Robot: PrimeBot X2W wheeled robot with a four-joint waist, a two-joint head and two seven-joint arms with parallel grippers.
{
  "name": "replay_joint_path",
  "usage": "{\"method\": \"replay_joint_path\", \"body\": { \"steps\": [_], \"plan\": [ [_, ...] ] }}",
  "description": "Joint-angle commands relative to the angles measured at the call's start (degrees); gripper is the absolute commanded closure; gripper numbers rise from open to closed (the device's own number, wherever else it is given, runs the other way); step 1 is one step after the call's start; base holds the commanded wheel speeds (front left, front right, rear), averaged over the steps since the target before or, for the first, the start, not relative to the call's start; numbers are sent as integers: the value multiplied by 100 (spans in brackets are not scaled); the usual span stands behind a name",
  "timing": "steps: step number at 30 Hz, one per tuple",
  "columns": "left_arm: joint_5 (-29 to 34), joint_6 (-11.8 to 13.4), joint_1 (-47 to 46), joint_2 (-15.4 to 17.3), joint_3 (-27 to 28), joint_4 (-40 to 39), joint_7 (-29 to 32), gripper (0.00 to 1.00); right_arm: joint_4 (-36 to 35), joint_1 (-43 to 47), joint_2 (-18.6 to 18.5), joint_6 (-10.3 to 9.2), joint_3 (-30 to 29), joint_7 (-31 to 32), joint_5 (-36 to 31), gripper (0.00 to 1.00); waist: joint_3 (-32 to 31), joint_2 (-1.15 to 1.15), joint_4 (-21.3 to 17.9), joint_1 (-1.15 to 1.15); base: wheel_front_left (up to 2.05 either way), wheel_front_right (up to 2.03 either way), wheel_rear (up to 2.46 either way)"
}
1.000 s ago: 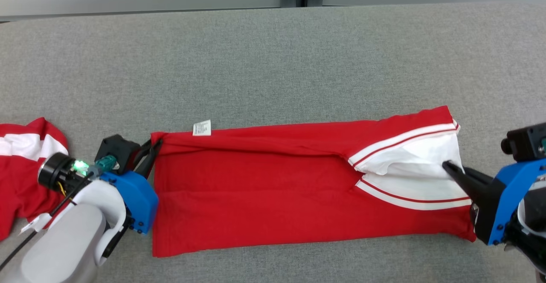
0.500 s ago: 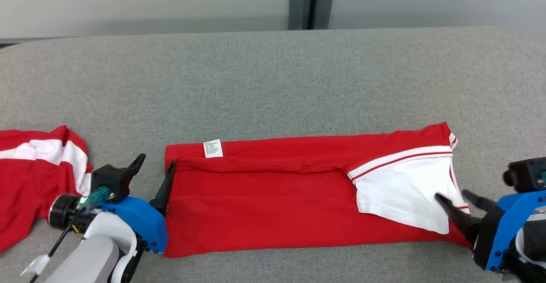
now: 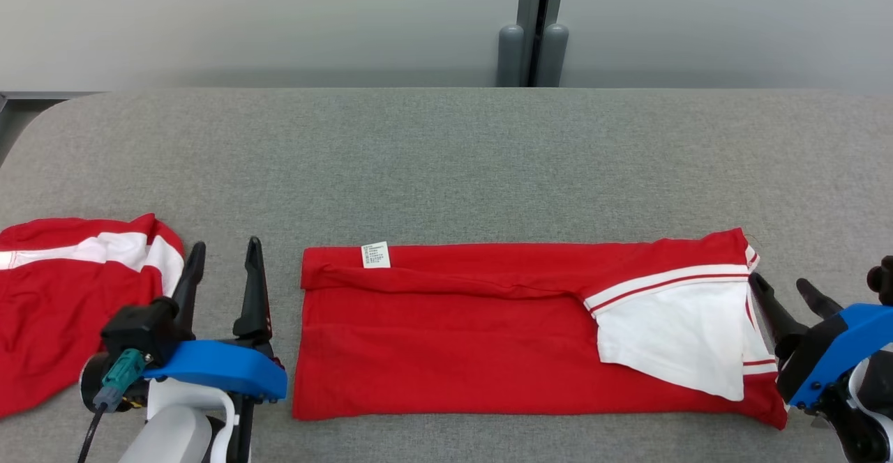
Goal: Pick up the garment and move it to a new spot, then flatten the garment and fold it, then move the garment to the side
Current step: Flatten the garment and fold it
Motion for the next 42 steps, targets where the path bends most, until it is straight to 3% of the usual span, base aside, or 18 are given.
{"method": "replay_joint_path", "body": {
  "steps": [1, 9, 14, 25, 30, 31, 32, 42],
  "plan": [
    [131, 13, 13, -33, 106, -101, -37, 0, 62, -102, 29, 3, -39, -95, -50, 0, 11, 0, 24, 1, 0, 0, 0],
    [1172, -230, 389, -533, 850, -420, -37, 0, 1123, -496, 228, 3, -289, -710, -406, 0, 47, 0, 133, 1, 0, 0, 0],
    [1591, -437, 543, -658, 1089, -298, -39, 0, 1763, -787, 282, 3, -473, -814, -626, 0, 115, 0, 126, 1, 0, 0, 0],
    [1909, -754, 383, -948, 1271, 19, -40, 0, 2935, -1301, 321, 3, -613, -767, -1186, 0, 333, 0, 177, 1, 0, 0, 0],
    [2019, -811, 257, -990, 1310, 114, -39, 0, 3434, -1331, 380, 5, -371, -602, -1274, 0, 369, 0, 215, 1, 0, 0, 0],
    [2031, -816, 228, -993, 1323, 110, -39, 0, 3501, -1332, 398, 10, -305, -593, -1279, 70, 372, 0, 219, 1, 0, 0, 0],
    [2047, -825, 214, -995, 1333, 109, -39, 0, 3542, -1333, 414, 14, -235, -617, -1264, 100, 372, 0, 224, 1, 0, 0, 0],
    [2096, -848, 360, -1027, 1423, 113, -39, 0, 3102, -1331, -65, -1, -555, -963, -1270, 100, 162, 0, 137, 1, 0, 0, 0]
  ]
}}
